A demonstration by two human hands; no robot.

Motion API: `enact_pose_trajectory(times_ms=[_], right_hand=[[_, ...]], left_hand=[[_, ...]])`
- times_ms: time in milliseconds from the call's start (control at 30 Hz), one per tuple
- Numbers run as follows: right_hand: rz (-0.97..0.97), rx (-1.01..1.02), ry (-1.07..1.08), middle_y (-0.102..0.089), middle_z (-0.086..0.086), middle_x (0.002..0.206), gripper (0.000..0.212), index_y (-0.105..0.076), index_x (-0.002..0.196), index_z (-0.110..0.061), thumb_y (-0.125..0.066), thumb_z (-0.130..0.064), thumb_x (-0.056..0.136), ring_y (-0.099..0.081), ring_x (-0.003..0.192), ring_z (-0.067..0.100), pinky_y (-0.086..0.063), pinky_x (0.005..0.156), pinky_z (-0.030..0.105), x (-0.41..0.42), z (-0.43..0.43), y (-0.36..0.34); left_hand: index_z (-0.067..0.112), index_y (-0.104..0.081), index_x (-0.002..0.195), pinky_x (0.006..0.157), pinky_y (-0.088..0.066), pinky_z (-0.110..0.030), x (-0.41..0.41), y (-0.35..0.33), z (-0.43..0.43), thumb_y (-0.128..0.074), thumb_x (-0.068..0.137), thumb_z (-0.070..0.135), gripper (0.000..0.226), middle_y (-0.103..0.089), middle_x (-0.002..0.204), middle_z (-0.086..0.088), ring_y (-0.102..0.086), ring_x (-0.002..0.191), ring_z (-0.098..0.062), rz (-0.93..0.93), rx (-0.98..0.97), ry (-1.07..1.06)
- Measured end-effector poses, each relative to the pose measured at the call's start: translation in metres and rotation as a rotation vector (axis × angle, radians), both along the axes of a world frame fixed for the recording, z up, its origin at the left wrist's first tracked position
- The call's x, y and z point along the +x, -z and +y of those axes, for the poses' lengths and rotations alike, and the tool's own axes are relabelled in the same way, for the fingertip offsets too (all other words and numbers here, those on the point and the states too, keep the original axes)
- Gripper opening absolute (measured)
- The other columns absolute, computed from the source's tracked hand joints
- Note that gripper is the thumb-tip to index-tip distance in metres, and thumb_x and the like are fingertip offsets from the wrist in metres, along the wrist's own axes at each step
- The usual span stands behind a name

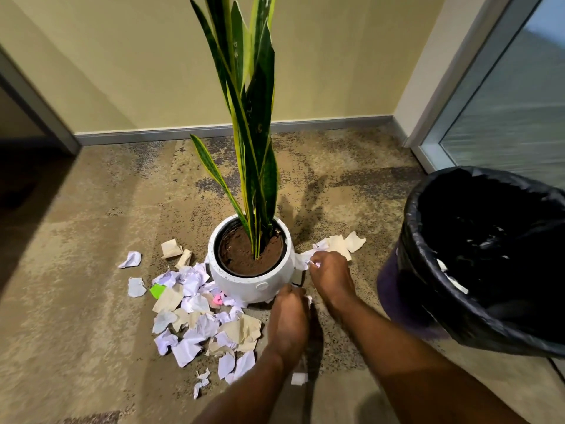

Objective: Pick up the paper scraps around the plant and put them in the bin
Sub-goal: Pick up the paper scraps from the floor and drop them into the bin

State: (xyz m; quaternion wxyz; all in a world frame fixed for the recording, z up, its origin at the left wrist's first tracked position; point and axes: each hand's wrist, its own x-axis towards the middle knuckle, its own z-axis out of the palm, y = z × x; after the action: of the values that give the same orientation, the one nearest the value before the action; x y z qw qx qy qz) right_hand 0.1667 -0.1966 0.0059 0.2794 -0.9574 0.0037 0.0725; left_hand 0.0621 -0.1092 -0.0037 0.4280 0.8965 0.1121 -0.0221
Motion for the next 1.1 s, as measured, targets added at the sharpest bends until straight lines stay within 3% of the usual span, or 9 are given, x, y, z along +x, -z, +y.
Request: enact_pose_trajectory(times_ms=[133, 300, 433, 567, 733, 867, 933, 1033, 1100], right_hand=[[-0.008, 0.087, 0.031, -0.073, 0.008, 0.092, 0.013, -0.076, 0.097, -0.016, -0.066, -0.022, 0.091, -0.051, 0.064, 0.012, -0.03, 0.051, 0.016, 0.003, 0.001, -0.044], [-0.048, 0.142, 0.05, -0.071, 0.006, 0.088, 0.015, -0.075, 0.1, -0.017, -0.065, -0.023, 0.091, -0.056, 0.062, 0.013, -0.03, 0.047, 0.014, 0.0, -0.004, -0.106], [-0.115, 0.216, 0.064, -0.072, 0.005, 0.093, 0.013, -0.075, 0.097, -0.017, -0.064, -0.022, 0.091, -0.066, 0.072, 0.018, -0.045, 0.058, 0.02, -0.006, -0.018, -0.158], [-0.175, 0.28, 0.115, -0.074, 0.013, 0.088, 0.017, -0.077, 0.094, -0.013, -0.065, -0.026, 0.091, -0.068, 0.08, 0.023, -0.048, 0.07, 0.024, -0.005, -0.05, -0.206], [-0.236, 0.23, 0.225, -0.074, 0.013, 0.088, 0.016, -0.076, 0.089, -0.01, -0.067, -0.024, 0.091, -0.068, 0.083, 0.025, -0.045, 0.071, 0.024, -0.009, -0.105, -0.241], [-0.169, 0.119, 0.327, -0.072, 0.019, 0.085, 0.021, -0.072, 0.077, -0.013, -0.064, -0.025, 0.092, -0.068, 0.082, 0.031, -0.051, 0.074, 0.03, -0.006, -0.149, -0.249], [-0.145, 0.085, 0.362, -0.071, 0.02, 0.09, 0.021, -0.071, 0.077, -0.014, -0.065, -0.029, 0.091, -0.068, 0.089, 0.032, -0.051, 0.077, 0.031, -0.005, -0.169, -0.25], [-0.103, 0.052, 0.405, -0.071, 0.017, 0.098, 0.018, -0.069, 0.079, -0.018, -0.066, -0.033, 0.089, -0.067, 0.095, 0.031, -0.049, 0.079, 0.03, -0.005, -0.191, -0.248], [-0.084, 0.048, 0.422, -0.071, 0.016, 0.102, 0.016, -0.07, 0.082, -0.019, -0.066, -0.033, 0.088, -0.067, 0.097, 0.03, -0.051, 0.083, 0.032, -0.005, -0.202, -0.246]], left_hand=[[0.012, -0.061, 0.09, 0.064, -0.047, -0.017, 0.015, -0.041, -0.007, -0.039, 0.096, -0.002, 0.026, -0.059, 0.085, 0.006, -0.057, 0.078, -0.007, -0.017, -0.058, 0.009], [0.008, -0.07, 0.077, 0.059, -0.041, -0.034, 0.035, -0.092, -0.009, -0.052, 0.086, -0.004, 0.023, -0.063, 0.073, -0.002, -0.053, 0.062, -0.014, -0.181, 0.068, -0.021], [0.011, -0.076, 0.099, 0.07, -0.051, -0.032, 0.045, -0.13, -0.013, -0.055, 0.092, 0.006, 0.022, -0.074, 0.093, -0.007, -0.063, 0.074, -0.02, -0.244, 0.058, -0.032], [0.01, -0.072, 0.112, 0.082, -0.054, -0.034, 0.053, -0.166, -0.027, -0.054, 0.094, 0.011, 0.026, -0.072, 0.108, -0.01, -0.067, 0.092, -0.025, -0.294, 0.021, -0.033], [0.009, -0.07, 0.116, 0.068, -0.035, 0.001, 0.064, -0.198, -0.067, -0.06, 0.094, 0.01, 0.025, -0.072, 0.114, -0.003, -0.057, 0.079, -0.002, -0.357, -0.02, -0.039], [0.007, -0.073, 0.107, 0.055, -0.037, 0.004, 0.074, -0.215, -0.102, -0.062, 0.09, 0.0, 0.022, -0.073, 0.107, -0.007, -0.056, 0.069, 0.008, -0.373, -0.111, 0.069], [0.006, -0.073, 0.107, 0.059, -0.042, 0.0, 0.081, -0.219, -0.117, -0.062, 0.089, 0.0, 0.022, -0.074, 0.105, -0.008, -0.063, 0.07, -0.001, -0.363, -0.118, 0.099], [0.003, -0.072, 0.111, 0.082, -0.048, -0.012, 0.085, -0.216, -0.138, -0.06, 0.089, 0.002, 0.025, -0.073, 0.111, -0.01, -0.069, 0.094, -0.015, -0.334, -0.084, 0.184], [0.003, -0.072, 0.111, 0.082, -0.044, -0.009, 0.088, -0.211, -0.148, -0.058, 0.09, 0.001, 0.026, -0.072, 0.112, -0.01, -0.068, 0.099, -0.016, -0.321, -0.072, 0.229]])
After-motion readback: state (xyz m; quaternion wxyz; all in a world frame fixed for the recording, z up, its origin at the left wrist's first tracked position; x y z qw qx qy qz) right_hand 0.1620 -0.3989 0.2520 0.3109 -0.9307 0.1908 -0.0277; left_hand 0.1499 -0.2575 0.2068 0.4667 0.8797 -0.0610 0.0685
